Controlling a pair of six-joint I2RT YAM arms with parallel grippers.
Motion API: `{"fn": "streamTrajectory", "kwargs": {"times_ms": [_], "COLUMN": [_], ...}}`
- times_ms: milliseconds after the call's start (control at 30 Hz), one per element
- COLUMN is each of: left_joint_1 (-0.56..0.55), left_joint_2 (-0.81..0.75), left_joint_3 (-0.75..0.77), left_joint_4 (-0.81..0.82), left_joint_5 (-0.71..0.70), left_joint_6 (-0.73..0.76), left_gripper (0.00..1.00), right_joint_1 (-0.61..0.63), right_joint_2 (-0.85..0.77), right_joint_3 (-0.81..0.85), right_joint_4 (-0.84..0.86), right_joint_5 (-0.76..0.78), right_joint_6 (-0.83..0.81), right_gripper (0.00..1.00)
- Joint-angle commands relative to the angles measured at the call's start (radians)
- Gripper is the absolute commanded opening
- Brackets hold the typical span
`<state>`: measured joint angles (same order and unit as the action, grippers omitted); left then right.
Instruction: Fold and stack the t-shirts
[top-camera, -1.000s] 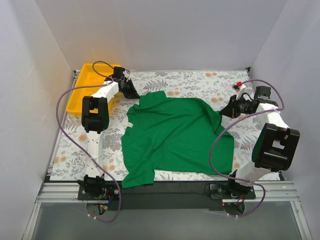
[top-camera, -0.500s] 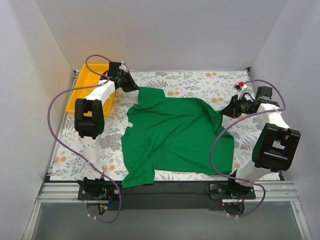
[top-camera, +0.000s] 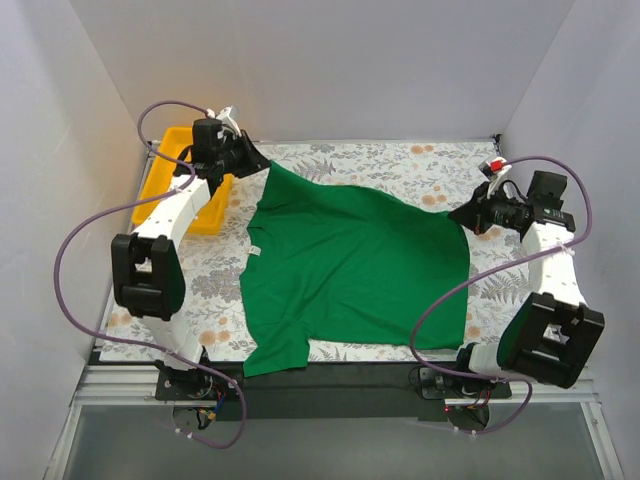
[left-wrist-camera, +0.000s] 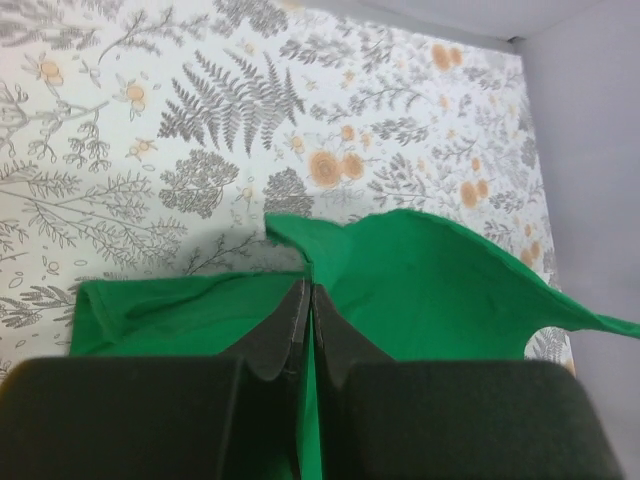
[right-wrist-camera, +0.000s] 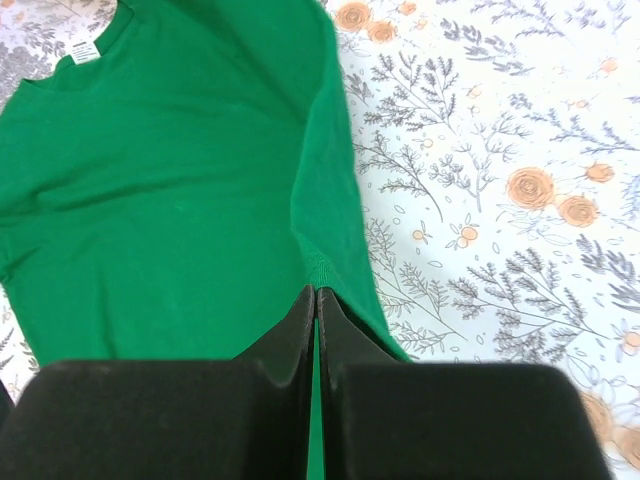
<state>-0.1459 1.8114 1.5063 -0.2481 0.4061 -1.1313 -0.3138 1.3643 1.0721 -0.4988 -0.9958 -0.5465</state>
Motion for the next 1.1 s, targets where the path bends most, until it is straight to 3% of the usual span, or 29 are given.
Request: {"fn": "streamTrajectory", "kwargs": {"times_ms": [0,200,400,633,900,1067], "left_joint_1": [0.000,-0.001,-0.001,-0.001,-0.009,-0.018], "left_joint_2": [-0.193,-0.371,-0.506,-0.604,-0.603,-0.616], "left_joint_3": [-0.082,-0.143,-0.100,0.054,0.268,0.367], "left_joint_4": [0.091,0.124,0.115,0.096,0.141,0.153], "left_joint_5": [0.016,0.042,0.031,0.022,0.048,0.019], "left_joint_6": [0.027,0.007,0.008,-0.030,-0.140,-0.127], "left_gripper": [0.00,0.00,0.00,0.00,0.00,0.00], "right_joint_1": [-0.004,-0.005,-0.005,-0.005,-0.005,-0.005], "right_joint_2": [-0.083,-0.203,-0.263,-0.287,-0.286,-0.297], "right_joint_3": [-0.011,0.147,0.305,0.546,0.848,0.982], "right_joint_4": [-0.033,-0.106,-0.113,-0.112,-0.113,-0.090], "right_joint_5": [0.039,0.124,0.197,0.262,0.299,0.350], "right_joint_6": [-0.035,-0.047,-0.017,0.039,0.121,0.169], "right_gripper": [0.01,0.01,0.01,0.01,0.01,0.01]}}
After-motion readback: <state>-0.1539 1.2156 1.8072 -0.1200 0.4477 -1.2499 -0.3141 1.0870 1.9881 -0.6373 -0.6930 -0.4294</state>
